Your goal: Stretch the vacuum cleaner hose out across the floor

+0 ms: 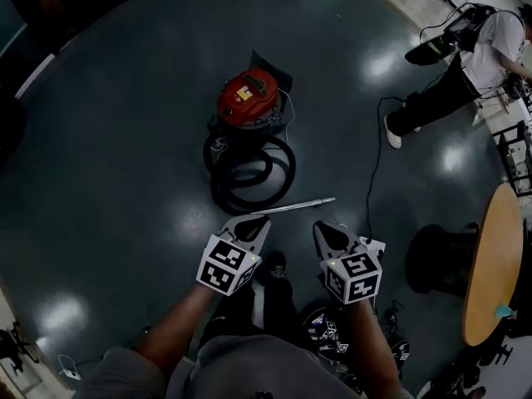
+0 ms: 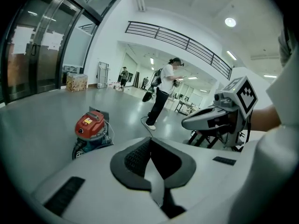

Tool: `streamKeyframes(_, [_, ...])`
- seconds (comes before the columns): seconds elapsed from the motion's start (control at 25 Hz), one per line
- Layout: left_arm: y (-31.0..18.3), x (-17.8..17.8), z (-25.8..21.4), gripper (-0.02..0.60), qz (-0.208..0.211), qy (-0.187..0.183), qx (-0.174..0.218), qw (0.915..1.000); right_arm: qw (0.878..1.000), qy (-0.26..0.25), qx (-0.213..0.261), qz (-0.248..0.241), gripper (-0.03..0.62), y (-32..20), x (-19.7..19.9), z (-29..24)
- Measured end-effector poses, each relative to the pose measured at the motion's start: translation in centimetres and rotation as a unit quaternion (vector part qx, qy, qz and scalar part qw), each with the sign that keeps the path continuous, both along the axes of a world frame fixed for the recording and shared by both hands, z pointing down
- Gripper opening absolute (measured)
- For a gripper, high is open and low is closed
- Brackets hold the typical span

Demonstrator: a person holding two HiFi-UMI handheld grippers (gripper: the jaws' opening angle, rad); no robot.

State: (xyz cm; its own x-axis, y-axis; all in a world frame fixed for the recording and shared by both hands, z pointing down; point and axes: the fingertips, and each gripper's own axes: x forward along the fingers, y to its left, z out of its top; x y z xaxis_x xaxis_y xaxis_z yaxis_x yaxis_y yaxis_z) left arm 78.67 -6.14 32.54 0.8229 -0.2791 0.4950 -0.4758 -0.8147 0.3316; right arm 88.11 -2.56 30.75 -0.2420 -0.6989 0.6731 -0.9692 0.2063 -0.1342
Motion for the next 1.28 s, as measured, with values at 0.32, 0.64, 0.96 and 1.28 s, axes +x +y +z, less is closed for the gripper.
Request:
streamKeyframes(0.32, [-2.9,0.2,10.3,0.009,-0.043,-0.044,-0.028,0.9977,0.994,-0.013,-0.069,-0.084,0.006,-2.9,0.6,13.0])
streamKeyframes(0.64, [-4.7,-0.1,30.4,0.009,-0.088,-0.088,-0.069,0.9899,0.969,-0.009,-0.119,-0.217,0.006,-4.5,-0.3,34.2])
streamKeyframes(0.96, [-4.5,-2.3,49.4,0.009,-0.112,-0.11,-0.106,0.982,0.946,0.033,-0.135,-0.293,0.008,-5.7,-1.8,55.0])
streamKeyframes(1.28, [-3.3,-5.8,63.4,0.009,-0.141,-0.139,-0.141,0.97,0.9,0.101,-0.161,-0.392,0.142,-5.0,-2.9,70.3])
